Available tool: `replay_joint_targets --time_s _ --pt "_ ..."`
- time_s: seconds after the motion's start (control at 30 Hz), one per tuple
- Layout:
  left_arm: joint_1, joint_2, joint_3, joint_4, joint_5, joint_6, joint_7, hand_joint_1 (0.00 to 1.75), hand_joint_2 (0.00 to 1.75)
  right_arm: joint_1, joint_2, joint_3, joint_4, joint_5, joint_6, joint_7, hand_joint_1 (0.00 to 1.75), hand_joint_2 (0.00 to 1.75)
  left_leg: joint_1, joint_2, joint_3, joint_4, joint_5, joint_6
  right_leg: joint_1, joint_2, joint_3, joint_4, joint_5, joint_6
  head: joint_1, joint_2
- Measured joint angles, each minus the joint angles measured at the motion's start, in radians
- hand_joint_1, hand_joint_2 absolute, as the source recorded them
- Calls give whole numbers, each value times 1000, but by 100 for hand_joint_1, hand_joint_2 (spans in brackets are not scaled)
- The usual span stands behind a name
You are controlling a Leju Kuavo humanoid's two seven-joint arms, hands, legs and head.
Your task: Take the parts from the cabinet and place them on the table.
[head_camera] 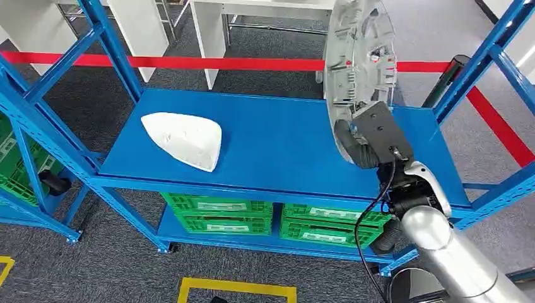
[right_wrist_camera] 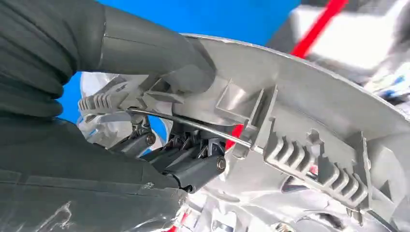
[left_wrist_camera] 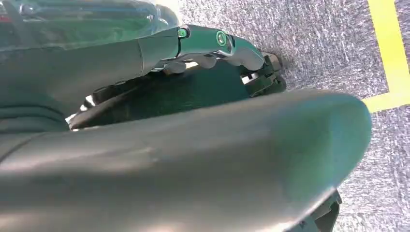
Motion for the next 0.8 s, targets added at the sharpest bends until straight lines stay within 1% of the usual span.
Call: replay_joint_targets --time_s 0.1,0.2,0.3,0.47,0.67,0.77,0.8 --pt "2 2 0 0 2 0 -6 0 0 -14 -16 3 -72 -133 2 -82 175 175 0 0 0 0 0 0 0 0 0 0 0 0 0 0" --pt "3 2 0 0 11 0 -13 0 0 -21 -26 6 -137 -198 4 -128 175 175 0 0 0 0 0 0 0 0 0 0 0 0 0 0" --pt "3 2 0 0 14 0 -19 0 0 -22 -35 9 -198 -262 14 -194 175 175 0 0 0 0 0 0 0 0 0 0 0 0 0 0" --pt "4 3 0 0 14 -1 -29 0 0 -21 -45 19 -296 -342 61 -283 175 175 0 0 0 0 0 0 0 0 -1 0 0 0 0 0" --pt "6 4 0 0 15 -2 -37 0 0 -17 -50 44 -398 -381 135 -354 175 175 0 0 0 0 0 0 0 0 -1 0 0 0 0 0" --pt "7 5 0 0 15 -2 -42 0 0 -7 -50 60 -443 -381 171 -387 175 175 0 0 0 0 0 0 0 0 -1 0 0 0 0 0" --pt "7 5 0 0 15 -2 -44 0 175 -1 -49 65 -456 -381 182 -399 175 175 0 0 0 0 0 0 0 0 0 0 0 0 0 0"
